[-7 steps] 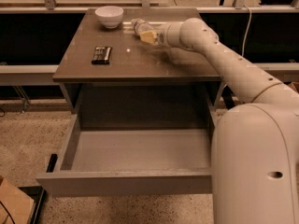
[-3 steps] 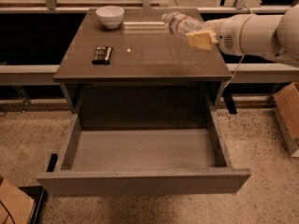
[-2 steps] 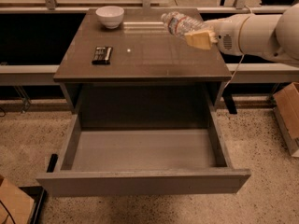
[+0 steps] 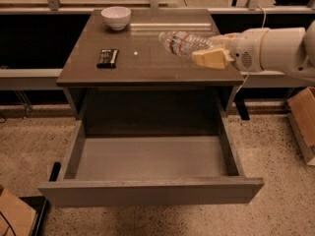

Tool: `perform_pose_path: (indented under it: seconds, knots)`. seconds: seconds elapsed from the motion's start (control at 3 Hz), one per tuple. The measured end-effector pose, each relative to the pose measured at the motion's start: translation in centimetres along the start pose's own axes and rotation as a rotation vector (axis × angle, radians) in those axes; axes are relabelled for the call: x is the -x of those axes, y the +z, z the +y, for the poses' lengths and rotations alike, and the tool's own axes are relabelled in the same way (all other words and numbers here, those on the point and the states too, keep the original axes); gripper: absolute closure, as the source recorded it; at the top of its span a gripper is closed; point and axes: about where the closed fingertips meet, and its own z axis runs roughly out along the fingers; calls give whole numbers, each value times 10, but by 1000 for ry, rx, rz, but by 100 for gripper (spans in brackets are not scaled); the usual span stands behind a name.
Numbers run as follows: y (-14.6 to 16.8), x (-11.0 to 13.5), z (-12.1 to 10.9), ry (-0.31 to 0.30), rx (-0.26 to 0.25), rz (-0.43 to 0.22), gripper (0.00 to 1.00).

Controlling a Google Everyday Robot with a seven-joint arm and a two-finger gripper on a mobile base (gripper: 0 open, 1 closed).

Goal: Place water bottle into top drawer

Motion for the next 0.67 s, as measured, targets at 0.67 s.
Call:
perform_pose_path:
  seconds: [0.67]
  knots:
    - [-60,-71,92,72,267,35,100]
